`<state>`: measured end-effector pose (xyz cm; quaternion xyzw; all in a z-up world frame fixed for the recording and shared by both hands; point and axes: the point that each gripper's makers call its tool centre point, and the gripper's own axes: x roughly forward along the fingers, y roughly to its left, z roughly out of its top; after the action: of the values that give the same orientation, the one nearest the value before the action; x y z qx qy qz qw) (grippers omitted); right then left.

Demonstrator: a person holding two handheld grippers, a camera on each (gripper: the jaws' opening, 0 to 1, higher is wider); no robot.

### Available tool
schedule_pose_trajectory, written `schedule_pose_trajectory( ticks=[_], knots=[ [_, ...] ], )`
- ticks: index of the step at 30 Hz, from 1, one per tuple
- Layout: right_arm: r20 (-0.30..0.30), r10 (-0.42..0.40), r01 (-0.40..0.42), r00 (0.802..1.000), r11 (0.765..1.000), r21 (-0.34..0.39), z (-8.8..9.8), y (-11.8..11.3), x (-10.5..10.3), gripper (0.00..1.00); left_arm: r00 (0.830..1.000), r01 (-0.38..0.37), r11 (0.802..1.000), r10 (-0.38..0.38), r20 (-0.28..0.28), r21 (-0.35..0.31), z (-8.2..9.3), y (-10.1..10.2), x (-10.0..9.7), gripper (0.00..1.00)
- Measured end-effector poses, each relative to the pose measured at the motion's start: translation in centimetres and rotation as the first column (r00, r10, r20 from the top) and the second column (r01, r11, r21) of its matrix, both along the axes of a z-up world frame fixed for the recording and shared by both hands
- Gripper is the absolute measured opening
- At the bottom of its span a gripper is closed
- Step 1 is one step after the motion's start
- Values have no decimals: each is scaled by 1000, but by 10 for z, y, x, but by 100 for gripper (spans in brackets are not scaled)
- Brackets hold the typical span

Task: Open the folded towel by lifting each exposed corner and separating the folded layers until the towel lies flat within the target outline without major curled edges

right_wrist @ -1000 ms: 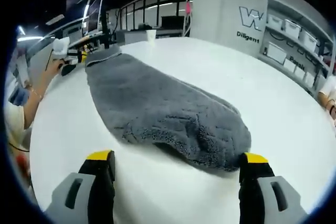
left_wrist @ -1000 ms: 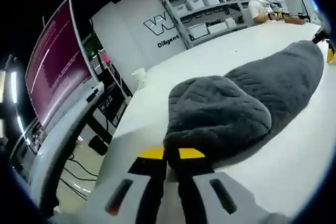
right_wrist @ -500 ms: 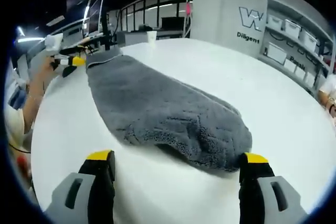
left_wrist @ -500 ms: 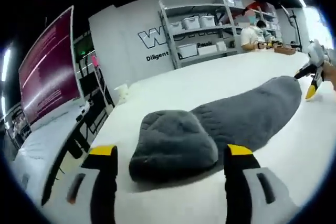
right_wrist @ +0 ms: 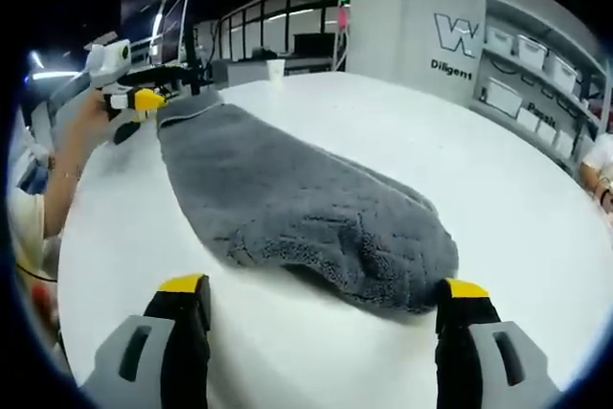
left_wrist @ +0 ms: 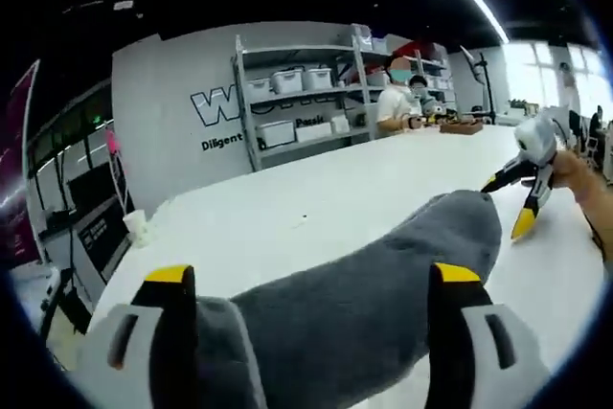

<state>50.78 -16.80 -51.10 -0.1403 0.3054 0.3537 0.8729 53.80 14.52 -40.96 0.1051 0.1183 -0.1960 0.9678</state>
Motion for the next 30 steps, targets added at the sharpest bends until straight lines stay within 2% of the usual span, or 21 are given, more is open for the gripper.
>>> schedule_pose_trajectory(
  ticks=[2,4,6,7,9,11,14,15,18,20,25,28,30],
  knots=[
    [0,-3,3,1000,1000,3,0,-1,0,98,999,35,999,-35,-7,-19,-4,-14,10,99],
    [0,-12,12,1000,1000,11,1,-4,0,98,999,36,999,-36,9,-23,-10,-22,18,95],
    [-5,-28,28,1000,999,26,1,-7,1,97,999,35,999,-35,22,-16,-18,-28,21,95],
    [-6,-31,31,1000,999,27,1,-8,2,96,999,44,999,-44,15,-17,-21,-30,20,97],
    [-4,-41,41,999,999,23,2,-9,2,96,994,110,993,-111,-17,-40,-30,-40,13,98],
    [3,-37,37,999,999,17,3,-8,2,96,987,141,987,-146,-73,-72,-40,-43,2,96],
    [3,-34,34,999,999,11,3,-6,1,94,987,146,987,-150,-56,-60,-41,-43,-6,97],
    [8,-33,33,999,999,7,3,-6,1,93,985,158,986,-161,-66,-47,-42,-43,-7,97],
    [8,-33,33,999,999,11,2,-6,3,89,983,168,981,-174,-64,-94,-38,-43,-8,96],
    [6,-35,35,999,999,19,0,-7,4,84,984,164,981,-171,-59,-107,-35,-40,-10,95],
    [15,-17,17,1000,1000,-2,-6,-6,5,72,987,153,984,-157,-37,-92,-29,-37,-11,95],
    [33,-39,38,999,999,34,-2,-7,10,55,987,156,982,-160,-33,-105,-28,-38,-11,94],
    [54,-54,51,997,997,62,1,-8,14,37,987,151,984,-155,-33,-98,-28,-37,-11,94]
  ],
)
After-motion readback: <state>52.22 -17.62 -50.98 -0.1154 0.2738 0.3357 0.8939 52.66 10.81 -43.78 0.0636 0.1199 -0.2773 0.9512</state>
